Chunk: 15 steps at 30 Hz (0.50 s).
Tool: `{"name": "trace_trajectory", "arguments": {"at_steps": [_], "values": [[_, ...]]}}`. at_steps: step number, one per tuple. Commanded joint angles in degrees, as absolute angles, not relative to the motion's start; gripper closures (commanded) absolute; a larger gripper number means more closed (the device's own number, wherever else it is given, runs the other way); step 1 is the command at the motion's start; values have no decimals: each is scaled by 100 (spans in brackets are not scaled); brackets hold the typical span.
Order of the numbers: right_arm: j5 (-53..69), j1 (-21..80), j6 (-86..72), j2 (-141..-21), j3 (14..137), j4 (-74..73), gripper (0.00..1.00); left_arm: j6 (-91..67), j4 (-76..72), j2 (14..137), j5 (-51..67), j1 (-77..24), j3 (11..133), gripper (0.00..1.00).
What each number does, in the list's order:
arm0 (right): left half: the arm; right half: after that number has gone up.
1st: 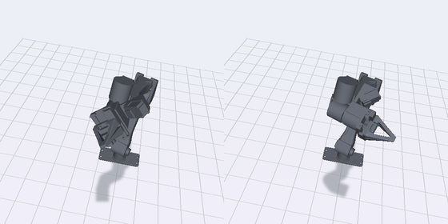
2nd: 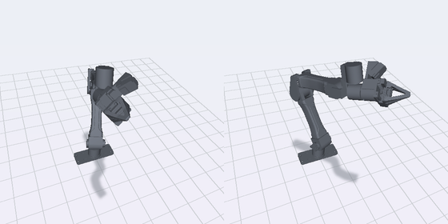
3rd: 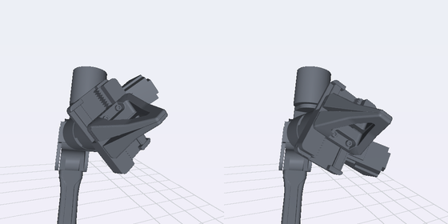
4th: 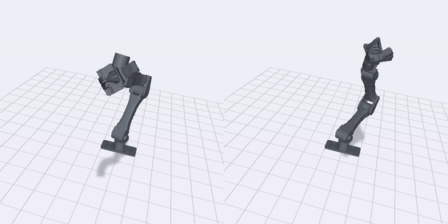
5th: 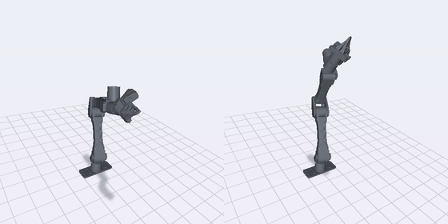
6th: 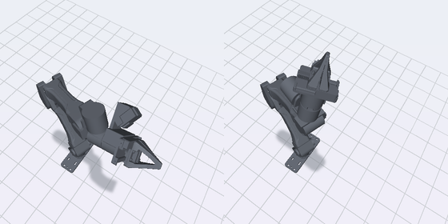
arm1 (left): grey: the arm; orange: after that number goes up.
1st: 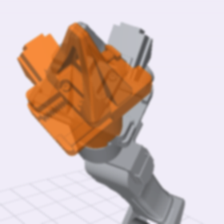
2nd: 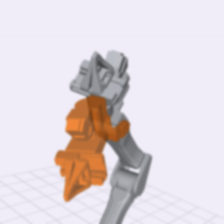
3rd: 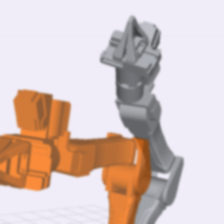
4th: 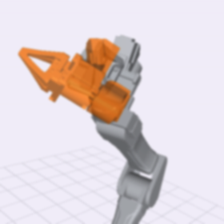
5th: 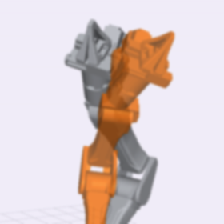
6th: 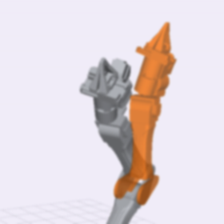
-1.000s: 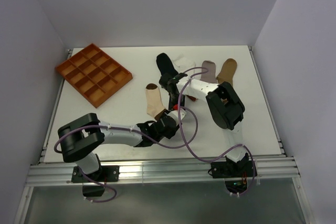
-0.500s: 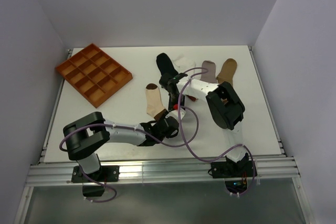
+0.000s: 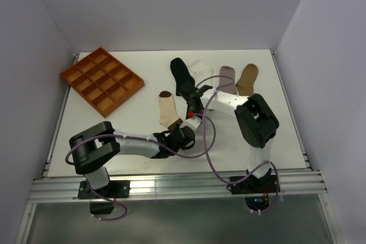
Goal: Roll the socks
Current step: Roll the sock at the center of the board.
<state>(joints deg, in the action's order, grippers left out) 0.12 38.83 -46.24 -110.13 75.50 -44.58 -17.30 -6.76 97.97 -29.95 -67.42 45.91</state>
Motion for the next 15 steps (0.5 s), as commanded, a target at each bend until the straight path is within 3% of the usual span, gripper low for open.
{"name": "trace_trajectory", "arguments": {"at_steps": [1,5,15], "values": [[-210,3815,-4737,-10251,7217,-3623,75,-1986,-220,9747,-2102,-6680,4553,100],[-571,3753,-4580,-9485,6498,-3033,70,-2162,-325,9423,-1355,-6408,4413,100],[-967,3674,-3306,-7376,4616,-1610,72,-2452,-448,9272,631,-5337,4157,100]]}}
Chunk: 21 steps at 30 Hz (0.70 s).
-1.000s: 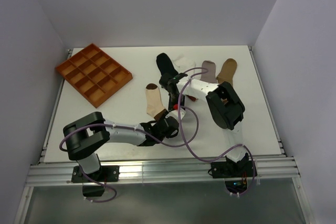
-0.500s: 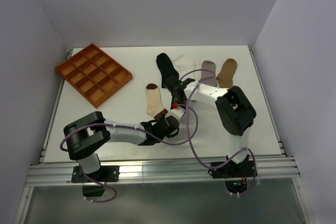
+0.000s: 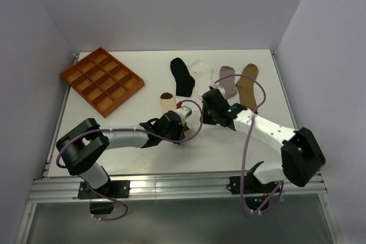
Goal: Roll the socks
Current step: Roll the sock at the center of the board.
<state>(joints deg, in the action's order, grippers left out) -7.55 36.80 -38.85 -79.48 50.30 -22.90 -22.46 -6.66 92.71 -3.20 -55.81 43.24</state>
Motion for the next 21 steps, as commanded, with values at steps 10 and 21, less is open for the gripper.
{"name": "trace_trajectory", "arguments": {"at_steps": [10,21], "values": [[193,3849,-1661,-6451,3569,-607,59,-2654,-88,9510,1950,-4694,4271,100],[-369,3964,-3891,-6970,3701,-616,39,-3962,-1054,9756,3471,-4008,3815,100]]}}
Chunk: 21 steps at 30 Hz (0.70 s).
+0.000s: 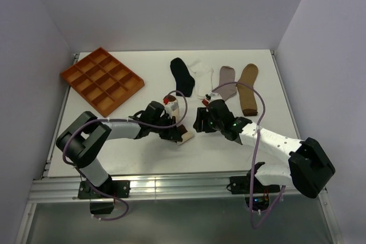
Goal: Roll the socks
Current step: Roll the sock at the center of the board.
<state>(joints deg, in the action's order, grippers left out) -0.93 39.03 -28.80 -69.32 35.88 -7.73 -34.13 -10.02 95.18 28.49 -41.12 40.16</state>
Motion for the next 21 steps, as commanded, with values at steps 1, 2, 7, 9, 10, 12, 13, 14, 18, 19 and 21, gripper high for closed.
{"name": "trace_trajectory", "arguments": {"at_steps": [1,2,7,9,10,12,13,14,18,19,21], "values": [[-378,3973,-4111,-6996,3639,-615,35,-4060,-1168,9799,3533,-3990,3814,100],[-378,3981,-4540,-7048,3613,-615,30,-4148,-1247,9887,3585,-3947,3806,100],[-422,4156,-5701,-7452,3656,-817,30,-4622,-1529,10072,3560,-3937,3814,100],[-448,4227,-5888,-7671,3744,-974,31,-4780,-1625,10098,3542,-3929,3841,100],[-483,4288,-6054,-7742,3849,-1071,31,-4842,-1678,10116,3525,-3929,3850,100],[-562,4333,-6187,-7935,3972,-1265,34,-5017,-1828,10134,3524,-3929,3841,100],[-562,4342,-6275,-8006,4051,-1422,35,-5088,-1906,10151,3524,-3929,3823,100],[-571,4359,-6310,-8050,4087,-1476,37,-5150,-1986,10177,3524,-3937,3806,100],[-589,4359,-6486,-8130,4070,-1503,41,-5440,-2372,10300,3542,-3937,3788,100],[-606,4359,-6521,-8165,4087,-1512,43,-5475,-2434,10379,3577,-3937,3788,100],[-650,4359,-6530,-8226,4157,-1555,44,-5572,-2592,10450,3621,-3937,3797,100]]}}
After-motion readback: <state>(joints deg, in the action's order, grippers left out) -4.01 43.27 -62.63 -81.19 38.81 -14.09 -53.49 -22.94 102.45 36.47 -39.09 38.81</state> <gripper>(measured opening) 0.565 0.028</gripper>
